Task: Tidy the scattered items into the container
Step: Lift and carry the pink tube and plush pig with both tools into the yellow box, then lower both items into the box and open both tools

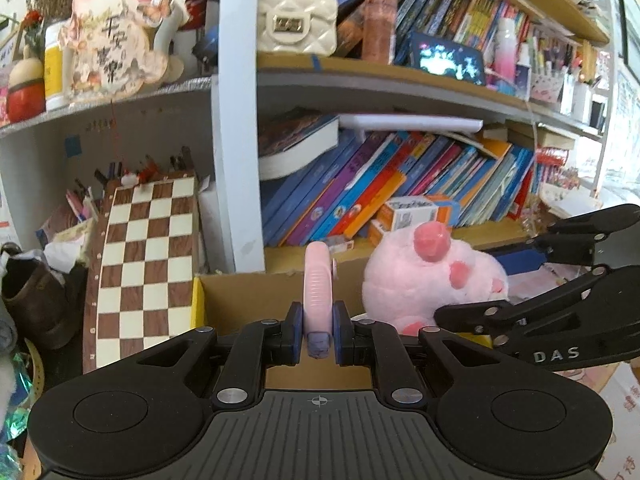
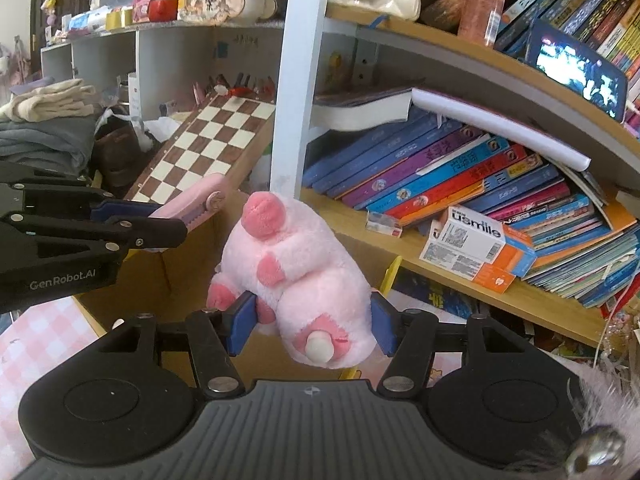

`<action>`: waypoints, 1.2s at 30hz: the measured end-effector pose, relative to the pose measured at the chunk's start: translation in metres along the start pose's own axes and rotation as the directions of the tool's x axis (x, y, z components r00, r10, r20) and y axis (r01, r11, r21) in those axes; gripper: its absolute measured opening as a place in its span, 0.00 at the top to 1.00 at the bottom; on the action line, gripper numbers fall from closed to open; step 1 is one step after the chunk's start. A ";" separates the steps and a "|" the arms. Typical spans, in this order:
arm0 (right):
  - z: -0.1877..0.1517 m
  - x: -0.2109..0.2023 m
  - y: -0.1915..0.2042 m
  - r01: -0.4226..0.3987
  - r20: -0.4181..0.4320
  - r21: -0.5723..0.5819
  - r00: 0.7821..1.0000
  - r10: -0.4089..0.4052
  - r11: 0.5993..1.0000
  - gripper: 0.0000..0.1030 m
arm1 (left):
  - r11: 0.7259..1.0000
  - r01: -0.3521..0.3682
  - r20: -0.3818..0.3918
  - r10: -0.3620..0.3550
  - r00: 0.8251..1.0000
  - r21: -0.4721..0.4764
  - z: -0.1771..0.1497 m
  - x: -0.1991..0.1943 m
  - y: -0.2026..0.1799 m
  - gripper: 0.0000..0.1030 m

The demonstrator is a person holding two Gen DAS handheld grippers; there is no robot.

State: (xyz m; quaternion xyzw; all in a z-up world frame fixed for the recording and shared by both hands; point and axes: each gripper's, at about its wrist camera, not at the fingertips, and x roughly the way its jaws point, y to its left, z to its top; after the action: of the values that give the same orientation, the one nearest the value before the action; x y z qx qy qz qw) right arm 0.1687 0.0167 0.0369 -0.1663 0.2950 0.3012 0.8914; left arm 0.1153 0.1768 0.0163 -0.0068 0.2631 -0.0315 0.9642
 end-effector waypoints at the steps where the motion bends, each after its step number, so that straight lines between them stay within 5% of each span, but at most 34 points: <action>1: 0.000 0.003 -0.001 -0.002 -0.006 0.000 1.000 0.002 1.000 0.44 | 1.000 -0.004 -0.007 0.004 1.000 -0.005 -0.001 0.003 0.002 0.87; 36: 0.000 0.092 0.008 -0.110 -0.152 -0.081 0.984 0.097 0.991 0.43 | 1.000 0.004 -0.176 -0.009 0.984 -0.028 -0.015 0.082 0.017 0.87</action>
State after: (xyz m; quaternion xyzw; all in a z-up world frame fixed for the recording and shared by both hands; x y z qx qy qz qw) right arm 0.2230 0.0629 -0.0211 -0.2123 0.3547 0.3471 0.8418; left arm 0.1795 0.1881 -0.0386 -0.0181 0.3478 -0.0313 0.9369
